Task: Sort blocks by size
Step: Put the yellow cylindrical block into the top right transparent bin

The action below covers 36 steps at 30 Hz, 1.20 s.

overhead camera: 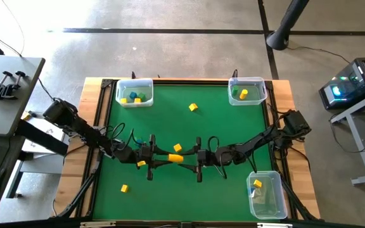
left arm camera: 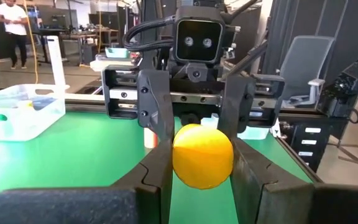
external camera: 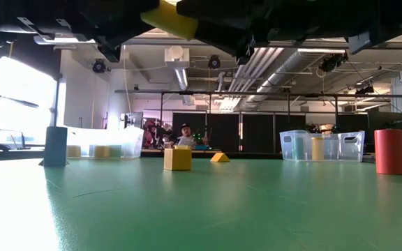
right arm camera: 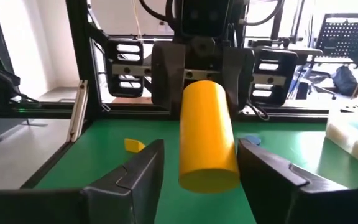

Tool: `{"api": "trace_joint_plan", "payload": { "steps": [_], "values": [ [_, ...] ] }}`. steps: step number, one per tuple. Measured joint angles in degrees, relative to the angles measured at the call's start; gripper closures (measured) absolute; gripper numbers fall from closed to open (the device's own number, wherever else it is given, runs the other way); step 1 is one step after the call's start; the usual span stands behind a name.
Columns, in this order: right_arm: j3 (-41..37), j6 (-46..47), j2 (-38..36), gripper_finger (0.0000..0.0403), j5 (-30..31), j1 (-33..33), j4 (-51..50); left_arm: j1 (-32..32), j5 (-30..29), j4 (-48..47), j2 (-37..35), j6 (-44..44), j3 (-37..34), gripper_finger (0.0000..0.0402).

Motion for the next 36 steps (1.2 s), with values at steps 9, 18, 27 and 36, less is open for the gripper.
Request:
{"api": "trace_joint_plan", "payload": {
  "steps": [9,18,27,36],
  "values": [
    [-0.04,-0.51,-0.02,0.0196,-1.25,0.01,-0.7,-0.01,0.27,0.94,0.0,-0.1,0.0,0.0312],
    [-0.11,-2.96,-0.02,0.0196,-0.97,0.29,0.71,-0.48,0.22,2.13,-0.02,0.33,0.02,0.0312],
    [-0.22,-3.54,0.02,0.0197,-0.87,0.31,5.06,-0.78,0.09,3.92,-0.13,1.16,0.13,0.0312],
    [-0.22,-3.82,0.04,0.0247,-0.85,-0.31,7.42,-0.78,0.67,5.85,-0.13,1.57,0.17,0.0312]
  ]
}}
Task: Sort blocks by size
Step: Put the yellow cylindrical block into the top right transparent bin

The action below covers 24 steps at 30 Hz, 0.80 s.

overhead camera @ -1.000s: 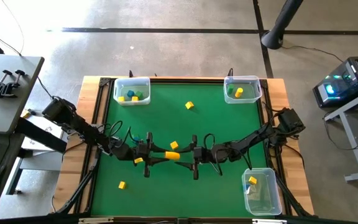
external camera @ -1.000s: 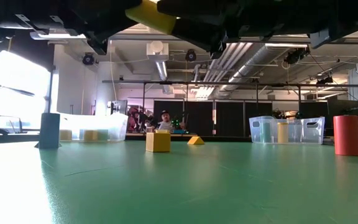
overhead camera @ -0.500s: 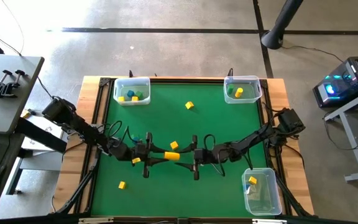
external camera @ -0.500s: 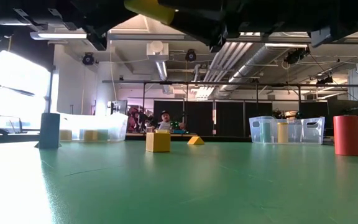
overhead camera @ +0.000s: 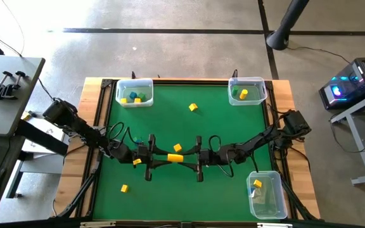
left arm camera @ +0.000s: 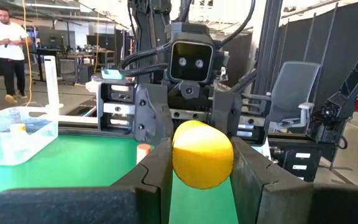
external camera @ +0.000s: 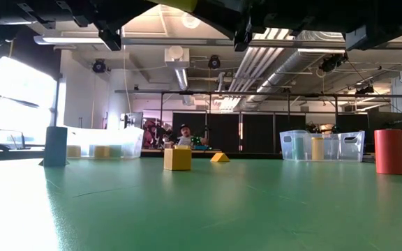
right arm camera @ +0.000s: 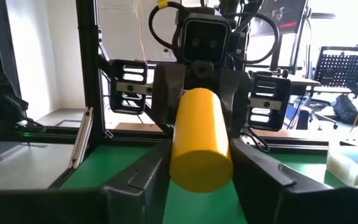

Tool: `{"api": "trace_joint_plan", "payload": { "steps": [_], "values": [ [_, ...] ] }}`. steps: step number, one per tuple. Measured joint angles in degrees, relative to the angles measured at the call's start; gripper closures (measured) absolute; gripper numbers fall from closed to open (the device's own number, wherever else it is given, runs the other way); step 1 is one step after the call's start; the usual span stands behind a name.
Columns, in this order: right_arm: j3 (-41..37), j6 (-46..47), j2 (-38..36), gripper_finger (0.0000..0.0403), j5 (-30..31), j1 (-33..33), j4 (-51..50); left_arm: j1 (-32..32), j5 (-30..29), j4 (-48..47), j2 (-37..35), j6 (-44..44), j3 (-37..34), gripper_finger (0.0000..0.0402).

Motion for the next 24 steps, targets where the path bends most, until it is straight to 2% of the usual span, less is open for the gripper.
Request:
{"api": "trace_joint_plan", "payload": {
  "steps": [9,11,14,17,20,22,24],
  "values": [
    [0.0,-1.03,0.02,0.0263,0.3,-0.04,0.31,0.0,0.01,-0.02,-0.01,-0.01,0.0,0.0312],
    [0.0,-1.54,-0.01,0.0265,1.84,0.05,-0.15,0.0,0.0,-0.23,0.0,-0.03,0.0,0.0309],
    [0.09,-2.49,-1.33,0.0265,6.82,0.99,-4.94,0.07,-1.01,-2.23,0.0,-0.09,0.05,0.0275],
    [0.07,-2.75,-5.7,0.0266,14.9,2.75,-14.59,0.15,-3.19,-4.3,0.0,-1.37,0.04,0.023],
    [0.03,-1.18,-12.8,0.0266,26.34,4.85,-28.12,-0.15,-4.41,-8.3,0.0,-4.21,0.03,0.02],
    [0.75,2.83,-19.06,0.0267,32.3,5.33,-41.35,-0.02,-5.56,-10.08,0.0,-6.03,0.02,0.0192],
    [3.18,11.18,-25.92,0.0267,32.5,4.3,-58.81,0.04,-6.26,-11.44,0.0,-7.29,0.02,0.019]
  ]
}}
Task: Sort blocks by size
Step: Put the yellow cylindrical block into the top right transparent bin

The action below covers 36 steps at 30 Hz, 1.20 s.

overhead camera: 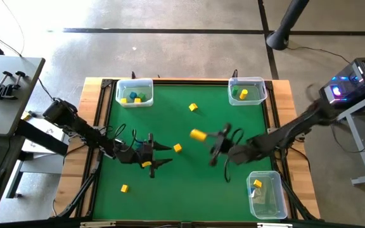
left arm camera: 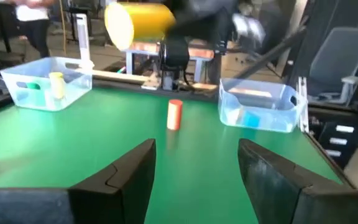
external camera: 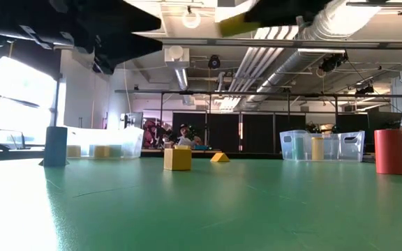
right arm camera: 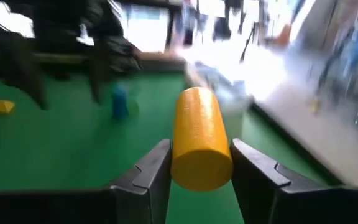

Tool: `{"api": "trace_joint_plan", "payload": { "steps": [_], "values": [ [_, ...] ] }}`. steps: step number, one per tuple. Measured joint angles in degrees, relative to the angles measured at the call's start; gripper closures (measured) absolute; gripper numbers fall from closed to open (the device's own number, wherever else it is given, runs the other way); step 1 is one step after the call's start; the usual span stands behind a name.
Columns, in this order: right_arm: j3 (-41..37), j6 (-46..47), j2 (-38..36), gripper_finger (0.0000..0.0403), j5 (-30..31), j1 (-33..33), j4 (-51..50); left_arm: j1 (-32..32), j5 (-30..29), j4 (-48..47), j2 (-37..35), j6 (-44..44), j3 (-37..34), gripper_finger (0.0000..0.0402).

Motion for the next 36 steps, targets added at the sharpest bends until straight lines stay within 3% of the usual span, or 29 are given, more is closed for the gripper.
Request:
{"api": "trace_joint_plan", "payload": {
  "steps": [5,8,10,17,21,30,36],
  "values": [
    [10.27,23.01,-10.21,0.0267,-12.75,-12.17,-47.63,0.03,0.08,-0.68,0.0,-0.71,0.0,0.0189],
    [15.23,26.14,-10.71,0.0267,-18.59,-24.55,-67.33,0.07,-0.03,-0.68,0.0,-0.05,0.0,0.0189],
    [16.81,23.67,-10.39,0.0267,-21.66,-34.37,-73.2,0.07,-0.03,-0.69,0.0,0.01,0.0,0.0189],
    [17.19,4.28,-4.52,0.0267,-35.96,-67.83,-67.93,0.09,-0.08,-0.71,0.0,0.03,0.0,0.0188],
    [18.36,-1.2,3.36,0.0267,-39.76,-79.22,-66.0,0.15,-0.18,-0.73,0.0,0.08,0.0,0.0188],
    [28.51,-4.91,19.49,0.0267,-39.32,-85.53,-69.06,2.07,-0.16,-0.73,0.0,-0.02,-0.02,0.0188],
    [31.92,-4.93,25.27,0.0267,-39.44,-87.18,-71.81,2.34,-0.13,-0.73,0.0,-0.95,-0.02,0.0188]
  ]
}}
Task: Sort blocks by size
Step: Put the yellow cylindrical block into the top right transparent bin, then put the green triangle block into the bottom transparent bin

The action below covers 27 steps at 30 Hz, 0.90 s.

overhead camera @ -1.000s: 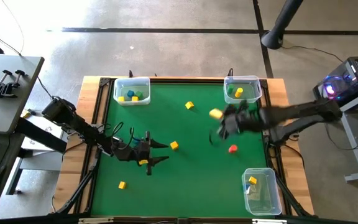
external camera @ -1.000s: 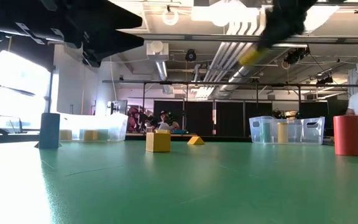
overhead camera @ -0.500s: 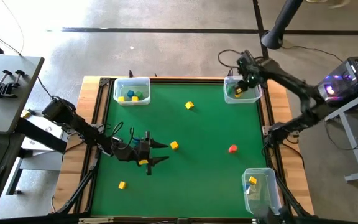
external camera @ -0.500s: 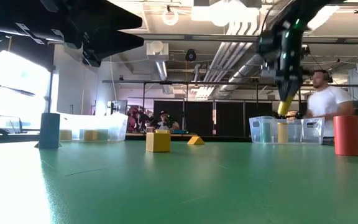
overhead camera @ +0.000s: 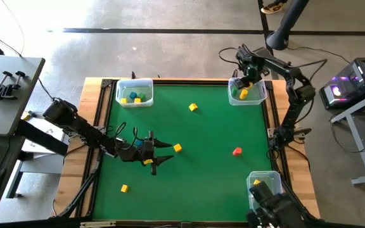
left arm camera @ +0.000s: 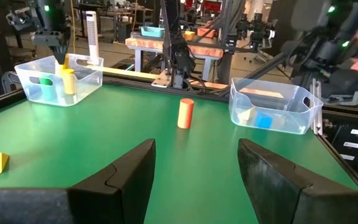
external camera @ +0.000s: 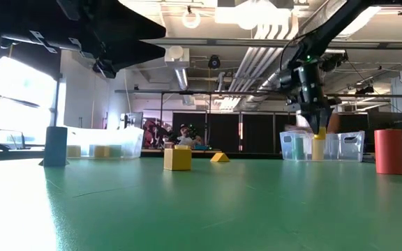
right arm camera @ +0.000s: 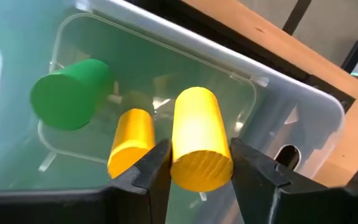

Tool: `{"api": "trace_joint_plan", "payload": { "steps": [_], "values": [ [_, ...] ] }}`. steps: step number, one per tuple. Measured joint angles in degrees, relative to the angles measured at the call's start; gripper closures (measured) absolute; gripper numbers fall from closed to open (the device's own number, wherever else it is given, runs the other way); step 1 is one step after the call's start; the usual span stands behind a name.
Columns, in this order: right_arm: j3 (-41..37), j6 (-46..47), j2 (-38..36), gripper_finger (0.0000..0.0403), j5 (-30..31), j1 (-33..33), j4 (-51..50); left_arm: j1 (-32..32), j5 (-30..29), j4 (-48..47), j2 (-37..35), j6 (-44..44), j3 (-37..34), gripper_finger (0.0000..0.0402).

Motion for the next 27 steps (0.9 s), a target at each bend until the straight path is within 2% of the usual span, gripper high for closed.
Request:
{"api": "trace_joint_plan", "payload": {
  "steps": [8,16,27],
  "values": [
    [0.22,0.15,2.9,0.026,-2.53,-2.1,0.14,-0.02,0.11,0.0,0.0,-0.11,0.0,0.0188],
    [0.22,-1.46,2.95,0.0256,-2.16,-2.22,0.85,-0.02,0.11,0.0,0.0,-0.09,0.0,0.0188],
    [0.2,-4.05,2.73,0.0188,-1.98,-2.28,2.4,-0.02,0.24,-0.02,0.0,-0.05,0.0,0.0188]
  ]
}}
